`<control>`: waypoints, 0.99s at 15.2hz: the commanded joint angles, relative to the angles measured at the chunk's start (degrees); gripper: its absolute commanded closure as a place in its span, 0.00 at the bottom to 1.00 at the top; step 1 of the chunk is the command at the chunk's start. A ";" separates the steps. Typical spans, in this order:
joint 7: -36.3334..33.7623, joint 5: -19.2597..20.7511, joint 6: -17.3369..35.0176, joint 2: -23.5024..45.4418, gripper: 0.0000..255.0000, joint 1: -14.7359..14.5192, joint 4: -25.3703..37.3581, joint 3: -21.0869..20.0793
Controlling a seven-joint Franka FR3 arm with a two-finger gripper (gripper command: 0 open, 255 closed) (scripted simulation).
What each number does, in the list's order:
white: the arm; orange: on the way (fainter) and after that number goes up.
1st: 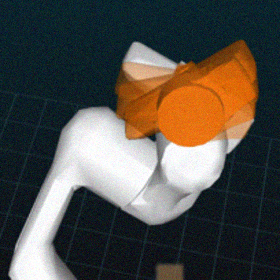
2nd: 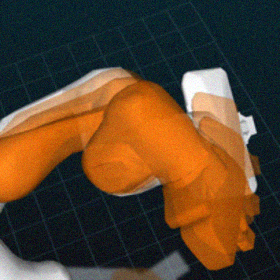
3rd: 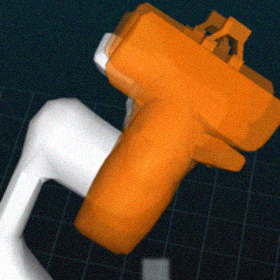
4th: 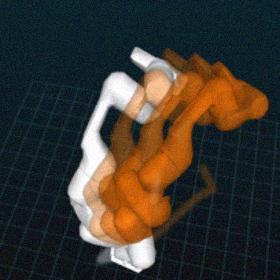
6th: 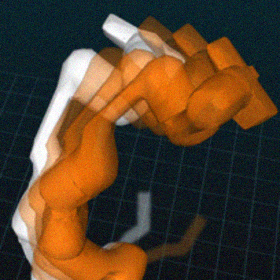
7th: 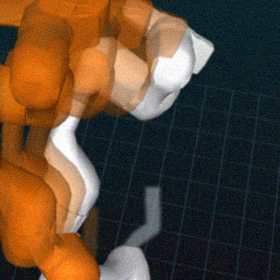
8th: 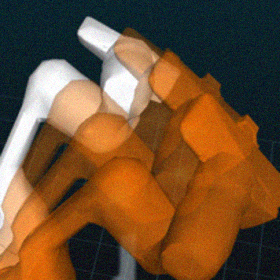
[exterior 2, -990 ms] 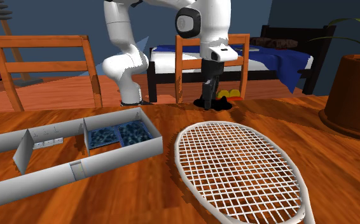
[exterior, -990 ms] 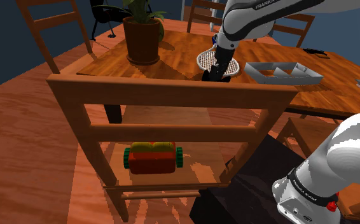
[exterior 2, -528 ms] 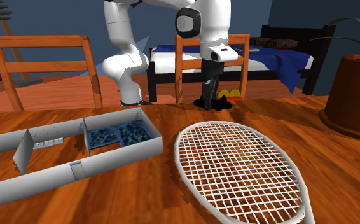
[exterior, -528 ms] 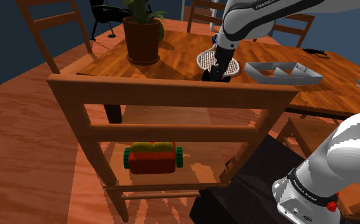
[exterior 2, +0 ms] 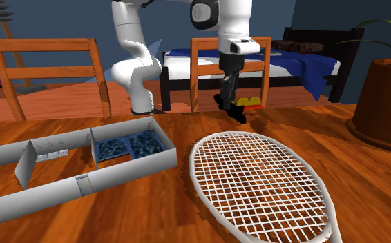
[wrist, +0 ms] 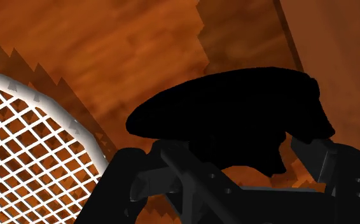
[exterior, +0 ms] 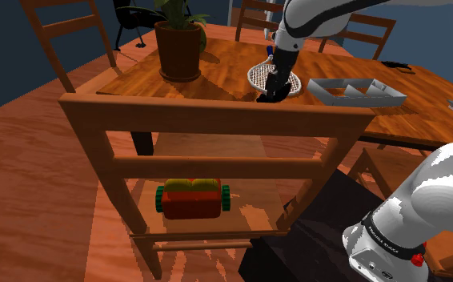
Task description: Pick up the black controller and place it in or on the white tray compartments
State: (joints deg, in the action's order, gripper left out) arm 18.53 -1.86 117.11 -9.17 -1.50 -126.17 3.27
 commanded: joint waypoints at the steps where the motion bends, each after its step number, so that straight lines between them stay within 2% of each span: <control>1: -0.12 0.04 -1.52 -0.44 1.00 -0.02 1.07 -0.04; 15: -0.57 0.25 -12.31 -2.25 1.00 -0.01 10.06 -0.09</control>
State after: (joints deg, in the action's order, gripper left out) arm 17.96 -1.62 105.70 -11.39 -1.52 -116.98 3.16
